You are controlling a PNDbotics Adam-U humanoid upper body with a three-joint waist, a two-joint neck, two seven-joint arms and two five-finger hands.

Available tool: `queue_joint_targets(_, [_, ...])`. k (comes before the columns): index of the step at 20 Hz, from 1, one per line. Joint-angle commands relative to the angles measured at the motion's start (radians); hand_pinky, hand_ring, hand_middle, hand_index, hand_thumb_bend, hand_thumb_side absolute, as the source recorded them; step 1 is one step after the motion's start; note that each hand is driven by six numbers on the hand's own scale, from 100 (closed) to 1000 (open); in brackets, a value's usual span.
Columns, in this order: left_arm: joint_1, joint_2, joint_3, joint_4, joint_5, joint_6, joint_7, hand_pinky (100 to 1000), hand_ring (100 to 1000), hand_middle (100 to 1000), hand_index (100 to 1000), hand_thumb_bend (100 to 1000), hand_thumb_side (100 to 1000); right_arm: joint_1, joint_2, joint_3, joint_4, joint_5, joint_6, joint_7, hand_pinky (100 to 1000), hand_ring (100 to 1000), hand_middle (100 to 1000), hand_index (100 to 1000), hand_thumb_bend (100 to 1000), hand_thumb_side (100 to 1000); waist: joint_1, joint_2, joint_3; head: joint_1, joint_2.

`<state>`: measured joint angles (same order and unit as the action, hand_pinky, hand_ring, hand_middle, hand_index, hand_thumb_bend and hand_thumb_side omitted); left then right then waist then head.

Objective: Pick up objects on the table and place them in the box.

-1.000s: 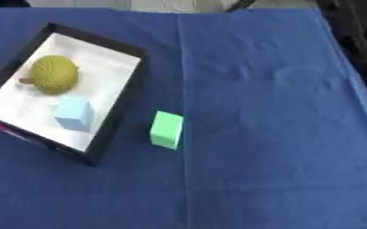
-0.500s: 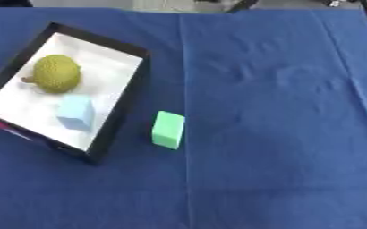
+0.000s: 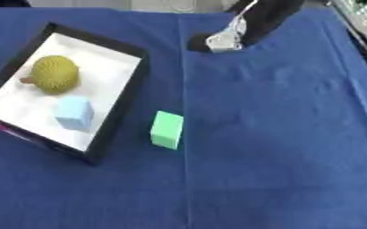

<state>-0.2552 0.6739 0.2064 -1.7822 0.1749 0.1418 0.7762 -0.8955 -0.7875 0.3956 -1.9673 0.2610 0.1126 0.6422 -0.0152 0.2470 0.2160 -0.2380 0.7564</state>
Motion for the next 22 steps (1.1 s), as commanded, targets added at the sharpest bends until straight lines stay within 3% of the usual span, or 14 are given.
queue_joint_targets(1, [-0.005,0.038,0.007,-0.007,-0.004,0.001,0.0,682,789,846,868,569,582,-0.007,0.002,0.018,-0.031,0.002,-0.011,0.032,909,871,775,860,408,424,-0.007,-0.027,0.001,0.008,0.005])
queue_joint_targets(5, [-0.007,0.037,0.005,-0.006,-0.004,0.001,-0.001,683,789,846,865,568,582,0.006,0.025,0.063,-0.033,0.013,-0.02,0.086,912,872,775,861,400,442,-0.009,-0.026,0.003,0.012,0.007])
queue_joint_targets(14, [-0.006,0.035,0.005,-0.005,-0.004,0.0,-0.001,683,788,845,864,564,582,0.045,0.041,0.087,-0.028,0.045,-0.026,0.122,913,871,772,856,401,445,-0.012,-0.023,0.009,0.012,0.002])
queue_joint_targets(19, [-0.007,0.032,0.004,-0.004,-0.001,0.001,-0.003,684,788,846,865,565,583,0.058,0.041,0.112,-0.004,0.067,-0.097,0.151,912,875,774,850,453,372,-0.011,-0.019,0.011,0.01,-0.004])
queue_joint_targets(22, [-0.006,0.03,0.003,-0.002,0.0,0.001,-0.004,684,788,846,864,565,583,0.055,0.044,0.122,0.027,0.09,-0.156,0.163,911,876,776,852,456,378,-0.009,-0.017,0.011,0.008,-0.009])
